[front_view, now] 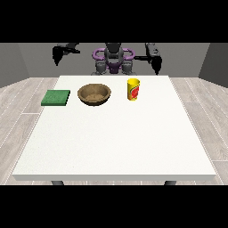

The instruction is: Pick the cup and pour the ball into the bowl, then pick the bowl and place it on the pad

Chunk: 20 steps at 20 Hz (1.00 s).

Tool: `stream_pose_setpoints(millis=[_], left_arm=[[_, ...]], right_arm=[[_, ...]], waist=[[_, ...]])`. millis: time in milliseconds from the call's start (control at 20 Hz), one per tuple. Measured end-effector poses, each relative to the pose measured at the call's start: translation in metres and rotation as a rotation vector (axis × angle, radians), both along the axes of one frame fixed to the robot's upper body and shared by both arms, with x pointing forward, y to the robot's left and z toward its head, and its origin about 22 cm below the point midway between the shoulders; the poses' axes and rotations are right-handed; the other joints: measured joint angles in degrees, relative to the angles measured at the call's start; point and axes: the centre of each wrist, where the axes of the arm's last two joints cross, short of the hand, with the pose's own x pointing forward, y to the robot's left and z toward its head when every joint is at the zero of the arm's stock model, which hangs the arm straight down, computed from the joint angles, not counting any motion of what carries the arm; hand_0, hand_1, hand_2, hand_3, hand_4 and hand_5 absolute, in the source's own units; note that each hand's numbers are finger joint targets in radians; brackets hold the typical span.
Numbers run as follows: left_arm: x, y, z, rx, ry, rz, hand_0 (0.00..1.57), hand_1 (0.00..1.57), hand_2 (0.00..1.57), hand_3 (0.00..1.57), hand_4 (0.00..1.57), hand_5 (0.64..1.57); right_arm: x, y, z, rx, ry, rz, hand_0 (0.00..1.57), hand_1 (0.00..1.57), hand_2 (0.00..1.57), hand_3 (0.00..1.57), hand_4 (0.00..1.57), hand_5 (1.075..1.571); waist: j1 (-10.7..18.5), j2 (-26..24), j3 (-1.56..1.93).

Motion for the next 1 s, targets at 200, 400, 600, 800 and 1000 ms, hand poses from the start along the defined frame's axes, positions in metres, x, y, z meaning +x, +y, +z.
stream_pose_setpoints(millis=[200,400,600,800,1000], left_arm=[[0.005,-0.012,-0.029,0.000,-0.024,0.031,0.00,0.00,0.00,0.00,0.00,1.518],[0.017,-0.027,-0.043,0.003,-0.067,0.055,0.00,0.00,0.00,0.00,0.00,1.519],[0.027,-0.027,-0.058,0.014,-0.087,0.073,0.00,0.00,0.00,0.00,0.00,1.518],[0.035,-0.031,-0.072,0.027,-0.087,0.081,0.00,0.00,0.00,0.00,0.00,1.520],[0.040,-0.025,-0.080,0.031,-0.083,0.096,0.00,0.00,0.00,0.00,0.00,1.521]], right_arm=[[0.004,0.005,0.005,-0.007,-0.047,0.023,0.00,0.00,0.00,0.00,0.00,1.571],[0.013,-0.002,0.009,-0.010,-0.094,0.034,0.00,0.00,0.00,0.00,0.00,1.570],[0.016,-0.008,0.005,0.000,-0.120,0.049,0.00,0.00,0.00,0.00,0.00,1.570],[0.017,-0.005,-0.002,-0.001,-0.116,0.056,0.00,0.00,0.00,0.00,0.00,1.571],[0.016,-0.010,-0.007,-0.002,-0.122,0.061,0.00,0.00,0.00,0.00,0.00,1.571]], waist=[[-1.9,3.0,-0.02],[-3.0,6.2,-0.02],[-3.7,8.4,-0.02],[-3.9,8.6,-0.01],[-4.5,9.2,-0.01]])
